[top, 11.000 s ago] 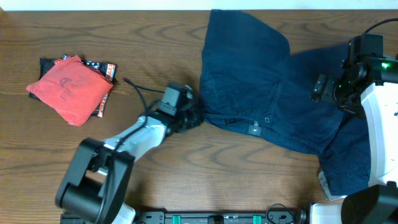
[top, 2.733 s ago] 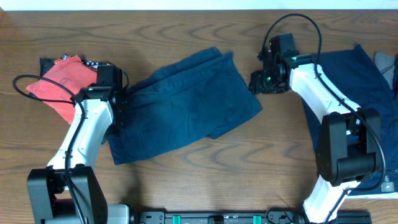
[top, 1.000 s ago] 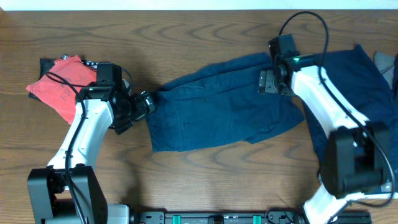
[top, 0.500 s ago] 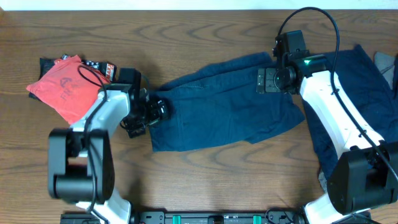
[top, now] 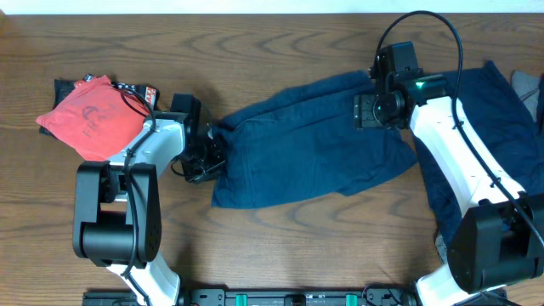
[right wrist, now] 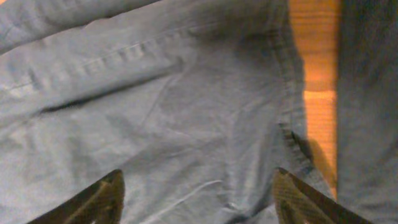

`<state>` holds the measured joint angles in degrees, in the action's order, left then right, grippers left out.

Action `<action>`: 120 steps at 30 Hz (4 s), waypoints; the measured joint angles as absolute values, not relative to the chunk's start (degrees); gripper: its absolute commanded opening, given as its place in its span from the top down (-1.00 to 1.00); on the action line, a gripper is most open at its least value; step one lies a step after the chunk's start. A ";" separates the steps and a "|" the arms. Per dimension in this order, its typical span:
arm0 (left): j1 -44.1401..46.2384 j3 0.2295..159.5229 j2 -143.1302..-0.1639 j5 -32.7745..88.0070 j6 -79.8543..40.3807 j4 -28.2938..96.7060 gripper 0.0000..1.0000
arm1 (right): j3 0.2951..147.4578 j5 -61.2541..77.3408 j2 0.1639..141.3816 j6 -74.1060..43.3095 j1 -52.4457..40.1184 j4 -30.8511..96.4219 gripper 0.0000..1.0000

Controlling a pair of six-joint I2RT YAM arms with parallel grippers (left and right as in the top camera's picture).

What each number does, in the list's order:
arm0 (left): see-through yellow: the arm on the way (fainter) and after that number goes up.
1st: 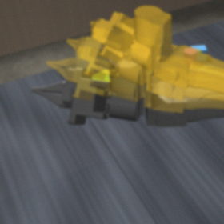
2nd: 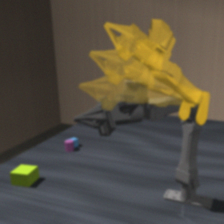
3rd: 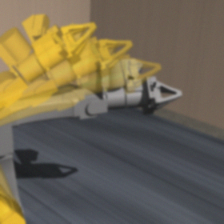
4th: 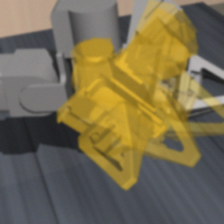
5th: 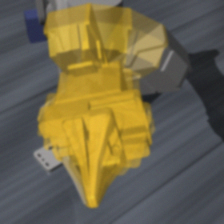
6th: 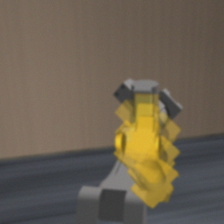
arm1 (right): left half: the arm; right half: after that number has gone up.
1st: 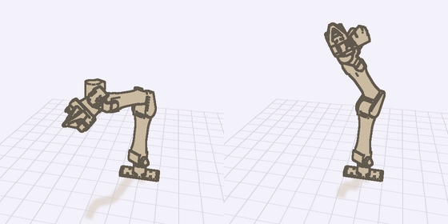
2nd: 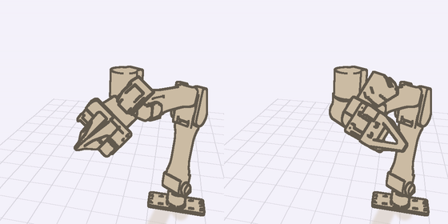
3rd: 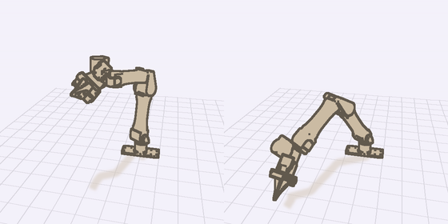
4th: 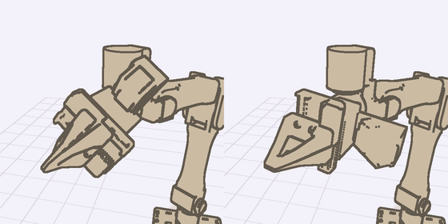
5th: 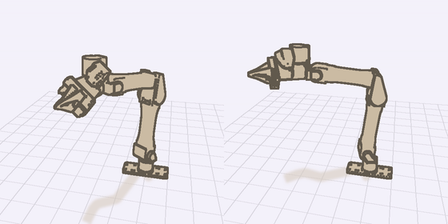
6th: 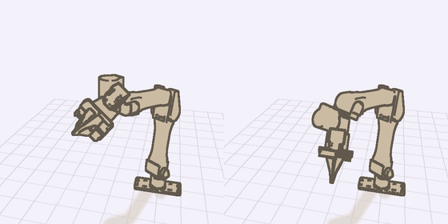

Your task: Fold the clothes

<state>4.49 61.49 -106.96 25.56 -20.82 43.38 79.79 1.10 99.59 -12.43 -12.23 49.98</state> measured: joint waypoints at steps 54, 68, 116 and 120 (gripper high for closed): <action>-2.11 75.05 -83.50 38.50 -25.10 61.89 0.88 | 68.40 15.42 101.91 -8.12 -20.47 34.76 0.44; 8.84 75.05 -83.50 38.65 -32.93 49.65 0.88 | 68.23 10.04 111.50 -5.61 -20.08 34.44 0.55; 19.03 75.16 -110.67 10.48 -29.06 14.04 -0.47 | 76.93 20.91 96.75 -8.36 -22.02 60.62 0.17; 19.00 75.16 -114.24 10.13 -28.40 16.12 -0.47 | 69.60 21.34 98.98 -10.57 -23.07 56.71 0.16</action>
<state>19.00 75.16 -114.24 10.13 -28.40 16.12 69.60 21.34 98.98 -10.57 -23.07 56.71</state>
